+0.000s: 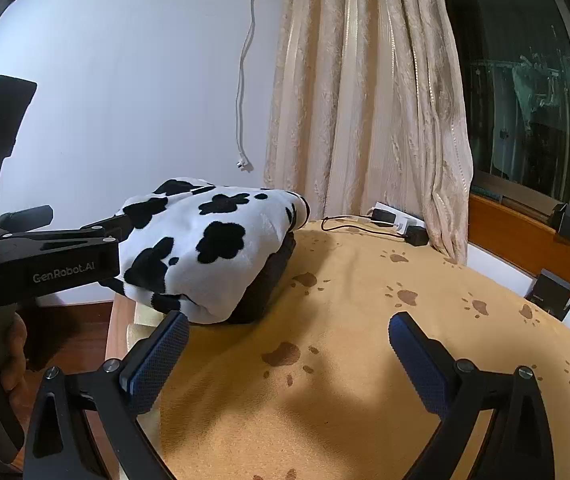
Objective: Fold clothes
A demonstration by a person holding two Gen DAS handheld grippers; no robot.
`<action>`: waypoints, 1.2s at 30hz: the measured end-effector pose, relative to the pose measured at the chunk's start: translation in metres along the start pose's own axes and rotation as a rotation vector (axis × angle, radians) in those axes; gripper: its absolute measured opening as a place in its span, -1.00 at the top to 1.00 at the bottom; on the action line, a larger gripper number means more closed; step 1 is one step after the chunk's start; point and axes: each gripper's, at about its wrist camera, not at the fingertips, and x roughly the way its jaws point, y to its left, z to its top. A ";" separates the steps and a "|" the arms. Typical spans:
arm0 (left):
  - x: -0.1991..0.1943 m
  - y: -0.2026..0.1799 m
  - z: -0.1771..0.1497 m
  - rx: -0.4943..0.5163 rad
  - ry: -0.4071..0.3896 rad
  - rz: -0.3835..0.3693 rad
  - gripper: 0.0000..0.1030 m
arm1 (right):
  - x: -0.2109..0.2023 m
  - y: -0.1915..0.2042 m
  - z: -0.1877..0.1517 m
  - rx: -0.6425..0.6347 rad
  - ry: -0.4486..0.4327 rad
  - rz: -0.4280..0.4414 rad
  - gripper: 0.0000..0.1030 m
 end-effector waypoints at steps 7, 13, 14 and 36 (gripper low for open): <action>-0.001 0.003 0.002 -0.013 -0.003 -0.003 -0.99 | -0.002 0.003 0.001 -0.004 -0.001 0.005 -0.98; 0.002 0.003 0.000 -0.003 0.001 0.009 -0.99 | 0.003 0.004 -0.002 -0.009 0.017 0.002 -0.98; 0.002 0.003 -0.001 -0.002 0.002 0.010 -0.99 | 0.003 0.004 -0.002 -0.008 0.018 0.003 -0.98; 0.005 0.004 -0.006 0.016 -0.004 0.010 -0.99 | 0.008 0.007 -0.006 -0.022 0.039 0.001 -0.98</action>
